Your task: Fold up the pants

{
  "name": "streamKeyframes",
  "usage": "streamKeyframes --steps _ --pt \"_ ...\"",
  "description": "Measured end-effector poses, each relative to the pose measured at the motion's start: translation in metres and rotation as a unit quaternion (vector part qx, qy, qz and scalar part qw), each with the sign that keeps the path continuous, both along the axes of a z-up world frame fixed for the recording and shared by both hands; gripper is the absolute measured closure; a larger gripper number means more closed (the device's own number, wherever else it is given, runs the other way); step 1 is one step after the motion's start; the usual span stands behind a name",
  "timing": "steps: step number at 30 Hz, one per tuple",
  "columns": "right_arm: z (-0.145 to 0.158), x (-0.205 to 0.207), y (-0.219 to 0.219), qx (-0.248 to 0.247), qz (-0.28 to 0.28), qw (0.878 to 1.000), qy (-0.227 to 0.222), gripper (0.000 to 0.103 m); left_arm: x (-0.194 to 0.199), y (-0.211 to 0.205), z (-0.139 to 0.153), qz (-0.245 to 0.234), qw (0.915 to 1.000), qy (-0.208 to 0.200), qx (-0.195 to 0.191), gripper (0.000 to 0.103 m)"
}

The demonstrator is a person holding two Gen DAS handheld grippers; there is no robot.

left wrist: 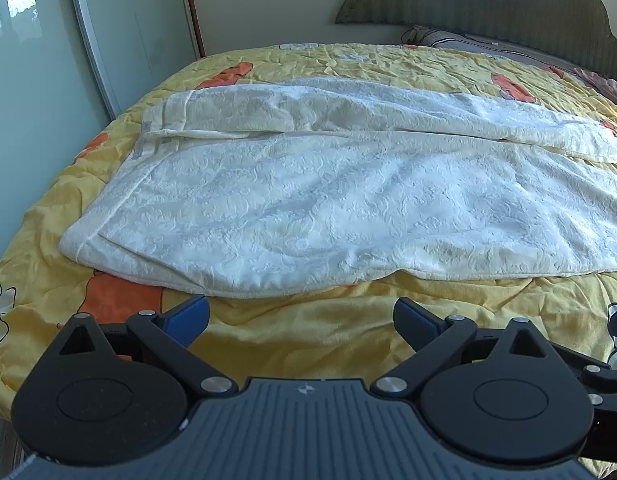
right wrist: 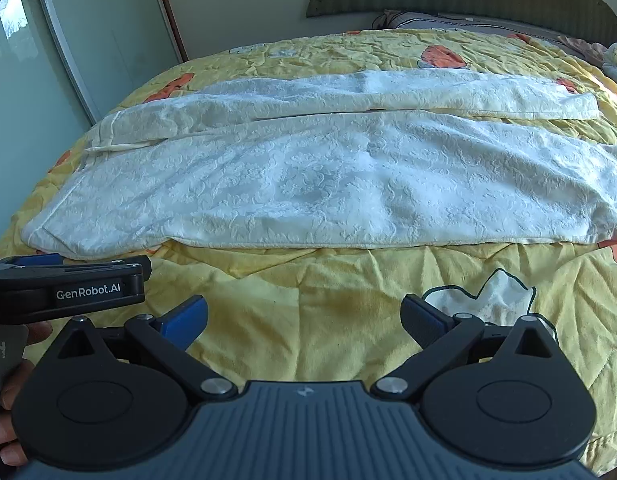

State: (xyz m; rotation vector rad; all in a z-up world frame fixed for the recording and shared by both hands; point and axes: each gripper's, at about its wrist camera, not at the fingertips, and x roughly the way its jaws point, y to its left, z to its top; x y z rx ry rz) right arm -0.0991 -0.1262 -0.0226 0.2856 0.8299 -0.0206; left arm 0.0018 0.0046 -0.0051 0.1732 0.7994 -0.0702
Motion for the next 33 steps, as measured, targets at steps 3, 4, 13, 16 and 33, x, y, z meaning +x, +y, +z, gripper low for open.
streamKeyframes --steps 3,4,13,16,33 --pt "-0.0007 0.0005 -0.0003 0.001 0.001 1.000 0.000 0.000 -0.0001 -0.0002 0.0001 0.001 1.0000 -0.001 -0.001 0.003" --pt "-0.0009 0.0006 -0.0004 0.000 0.000 1.000 0.000 0.000 -0.0001 -0.0003 -0.0001 0.002 1.0000 -0.001 -0.002 0.003" --pt "0.0004 -0.0007 0.0006 -0.001 0.002 1.000 0.000 0.000 -0.0004 -0.0005 -0.0001 0.004 1.0000 0.000 -0.003 0.003" --pt "0.0004 -0.0010 0.0008 -0.001 0.002 1.000 -0.001 0.000 -0.0005 -0.0005 -0.0001 0.004 1.0000 0.000 -0.004 0.003" --pt "-0.0012 -0.0007 0.0013 0.001 0.002 1.000 0.000 0.000 -0.0016 -0.0020 -0.0007 -0.002 1.0000 0.005 -0.006 0.003"
